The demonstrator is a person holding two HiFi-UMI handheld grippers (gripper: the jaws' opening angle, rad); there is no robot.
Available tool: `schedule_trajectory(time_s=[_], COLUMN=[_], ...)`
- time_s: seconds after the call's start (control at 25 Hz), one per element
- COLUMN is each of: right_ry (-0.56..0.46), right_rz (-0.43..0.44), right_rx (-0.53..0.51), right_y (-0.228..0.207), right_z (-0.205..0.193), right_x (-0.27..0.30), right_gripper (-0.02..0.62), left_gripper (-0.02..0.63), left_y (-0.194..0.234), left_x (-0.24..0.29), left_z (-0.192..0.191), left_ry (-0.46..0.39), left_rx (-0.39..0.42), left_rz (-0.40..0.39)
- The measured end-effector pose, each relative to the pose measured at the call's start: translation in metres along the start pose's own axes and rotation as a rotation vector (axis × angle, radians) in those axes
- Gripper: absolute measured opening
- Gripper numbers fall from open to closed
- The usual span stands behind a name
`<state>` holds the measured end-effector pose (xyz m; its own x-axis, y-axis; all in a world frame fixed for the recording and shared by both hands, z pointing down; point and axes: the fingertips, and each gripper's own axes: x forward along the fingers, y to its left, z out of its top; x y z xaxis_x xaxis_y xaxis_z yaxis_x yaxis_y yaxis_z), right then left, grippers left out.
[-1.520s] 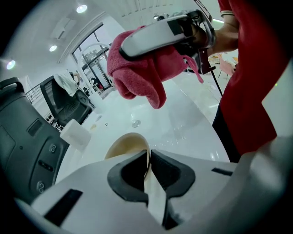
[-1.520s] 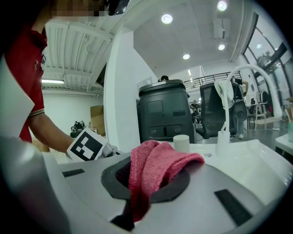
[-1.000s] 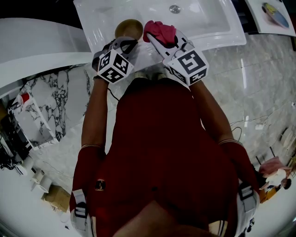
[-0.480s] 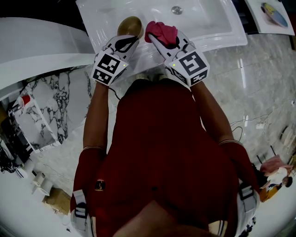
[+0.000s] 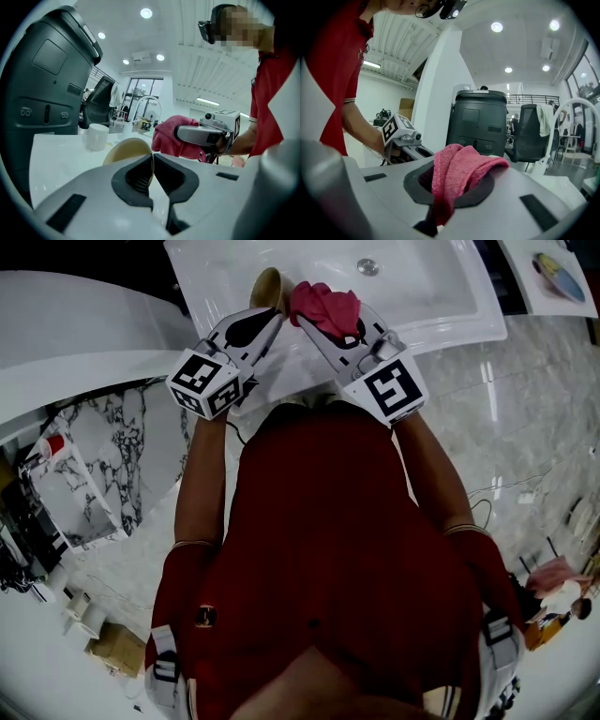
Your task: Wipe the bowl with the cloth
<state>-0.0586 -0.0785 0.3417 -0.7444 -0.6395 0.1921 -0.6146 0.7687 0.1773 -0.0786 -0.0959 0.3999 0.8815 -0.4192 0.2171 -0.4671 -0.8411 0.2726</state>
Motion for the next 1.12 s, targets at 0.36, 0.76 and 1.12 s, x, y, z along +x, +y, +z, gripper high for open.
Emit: schedule_trajectory(time_s=[0.36,0.76,1.12], right_ry=[0.065,0.076,0.083], right_rz=[0.071,0.084,0.112], right_rx=[-0.192,-0.272,-0.296], right_y=[0.025,0.040,0.037], right_z=[0.016,0.029,0.039], right_x=[0.016,0.031,0.033], right_gripper=[0.029,0.029,0.029], left_gripper=[0.021,0.020,0.020], left_y=[0.000,-0.007,-0.009], left_x=[-0.020,-0.049,-0.061], left_z=[0.025,0.034,0.042], left_ry=[-0.134,-0.193,-0.222], left_rx=[-0.101,-0.111,-0.099], left_rz=[-0.085,-0.170,-0.218])
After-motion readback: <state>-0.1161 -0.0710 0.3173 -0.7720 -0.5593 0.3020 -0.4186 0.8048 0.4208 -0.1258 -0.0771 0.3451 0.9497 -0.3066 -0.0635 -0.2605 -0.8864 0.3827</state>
